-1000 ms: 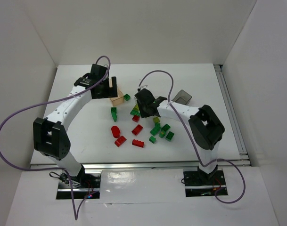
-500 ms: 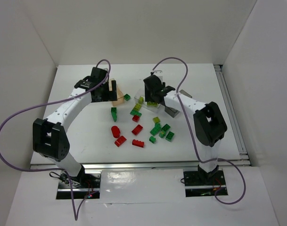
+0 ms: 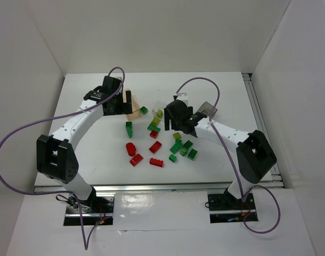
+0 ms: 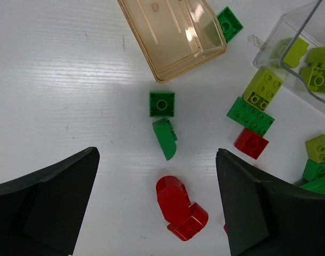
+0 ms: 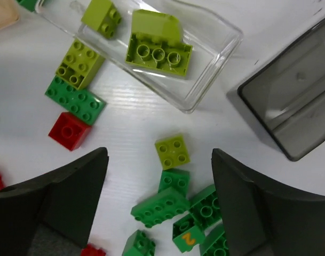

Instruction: Sort the legos into containers by color

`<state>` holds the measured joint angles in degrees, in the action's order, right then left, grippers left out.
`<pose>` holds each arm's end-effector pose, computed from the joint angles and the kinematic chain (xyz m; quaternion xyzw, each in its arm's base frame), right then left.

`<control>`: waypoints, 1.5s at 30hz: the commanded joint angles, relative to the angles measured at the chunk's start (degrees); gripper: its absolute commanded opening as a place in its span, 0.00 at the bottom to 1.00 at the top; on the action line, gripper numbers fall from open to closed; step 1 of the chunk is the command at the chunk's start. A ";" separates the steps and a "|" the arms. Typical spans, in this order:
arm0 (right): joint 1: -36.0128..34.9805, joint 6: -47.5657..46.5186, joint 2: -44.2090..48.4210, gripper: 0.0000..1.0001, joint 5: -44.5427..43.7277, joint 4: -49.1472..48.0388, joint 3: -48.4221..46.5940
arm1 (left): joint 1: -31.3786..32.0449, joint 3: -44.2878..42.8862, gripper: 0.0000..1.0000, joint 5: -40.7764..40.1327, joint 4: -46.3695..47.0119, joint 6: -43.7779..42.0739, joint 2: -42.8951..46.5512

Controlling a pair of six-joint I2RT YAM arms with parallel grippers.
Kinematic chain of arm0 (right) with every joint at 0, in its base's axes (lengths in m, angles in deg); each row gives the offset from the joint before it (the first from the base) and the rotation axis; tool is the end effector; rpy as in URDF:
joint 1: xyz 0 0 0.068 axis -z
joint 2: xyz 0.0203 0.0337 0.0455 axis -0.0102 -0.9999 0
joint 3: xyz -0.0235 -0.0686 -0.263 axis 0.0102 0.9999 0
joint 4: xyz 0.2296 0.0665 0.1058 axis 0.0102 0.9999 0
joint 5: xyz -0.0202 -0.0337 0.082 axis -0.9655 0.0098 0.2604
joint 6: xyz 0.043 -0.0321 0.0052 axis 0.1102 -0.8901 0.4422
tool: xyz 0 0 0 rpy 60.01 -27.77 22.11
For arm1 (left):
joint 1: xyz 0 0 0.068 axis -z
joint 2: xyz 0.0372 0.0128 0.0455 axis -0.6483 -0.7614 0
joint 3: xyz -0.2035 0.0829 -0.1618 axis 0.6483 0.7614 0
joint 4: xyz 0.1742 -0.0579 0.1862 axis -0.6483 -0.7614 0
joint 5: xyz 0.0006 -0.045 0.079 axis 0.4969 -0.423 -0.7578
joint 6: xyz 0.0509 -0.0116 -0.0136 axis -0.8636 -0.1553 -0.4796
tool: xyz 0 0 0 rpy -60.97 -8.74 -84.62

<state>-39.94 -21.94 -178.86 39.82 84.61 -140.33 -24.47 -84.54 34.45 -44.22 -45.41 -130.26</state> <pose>0.2823 0.2135 0.2374 -0.0342 0.9178 0.0332 0.3942 0.3427 -0.0926 0.3028 -0.0929 0.9306 -0.0562 0.3496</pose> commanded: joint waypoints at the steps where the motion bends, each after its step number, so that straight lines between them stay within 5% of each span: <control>1: 0.24 0.13 1.19 0.87 2.96 -1.15 3.23 | -0.04 -0.75 1.00 -0.71 0.47 0.51 1.33; 5: 0.24 -2.67 -2.93 0.96 5.60 -3.26 3.77 | -0.04 -0.75 1.00 0.34 1.00 0.51 1.32; 11: 0.24 -5.23 -8.74 0.87 6.13 -5.37 2.54 | -0.04 0.84 1.00 -0.71 1.00 1.04 1.32; 16: 0.24 -5.23 -11.03 0.66 4.81 -6.51 2.54 | -0.04 0.84 1.00 -0.71 1.00 1.04 1.85; 21: 0.24 -4.44 -7.10 0.34 2.88 -5.12 1.40 | -0.04 0.84 1.00 -1.24 1.00 1.04 1.85; 29: 0.77 -4.96 -1.80 0.34 -3.45 -1.86 -5.72 | -0.04 1.36 1.00 -3.70 1.00 2.26 1.32; 36: 4.72 -6.55 -10.76 0.36 -1.69 -1.68 -14.15 | -0.04 1.89 1.00 -5.11 1.00 2.27 2.99; 39: 5.25 -6.55 -13.40 0.49 -0.47 -1.68 -15.48 | -0.04 2.41 1.00 -5.11 1.00 2.79 3.52; 41: 5.77 -5.33 -14.19 0.80 -0.46 -1.68 -16.79 | -0.04 2.42 1.00 -5.11 1.00 2.80 3.52; 45: 5.08 -4.71 -11.48 0.81 -1.69 -1.68 -15.23 | -0.04 2.42 1.00 -5.11 1.00 2.80 3.52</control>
<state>-34.34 -27.58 -193.31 39.58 83.63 -154.17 -24.47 -82.44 30.14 -43.81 -43.73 -128.79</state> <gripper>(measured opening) 0.819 1.000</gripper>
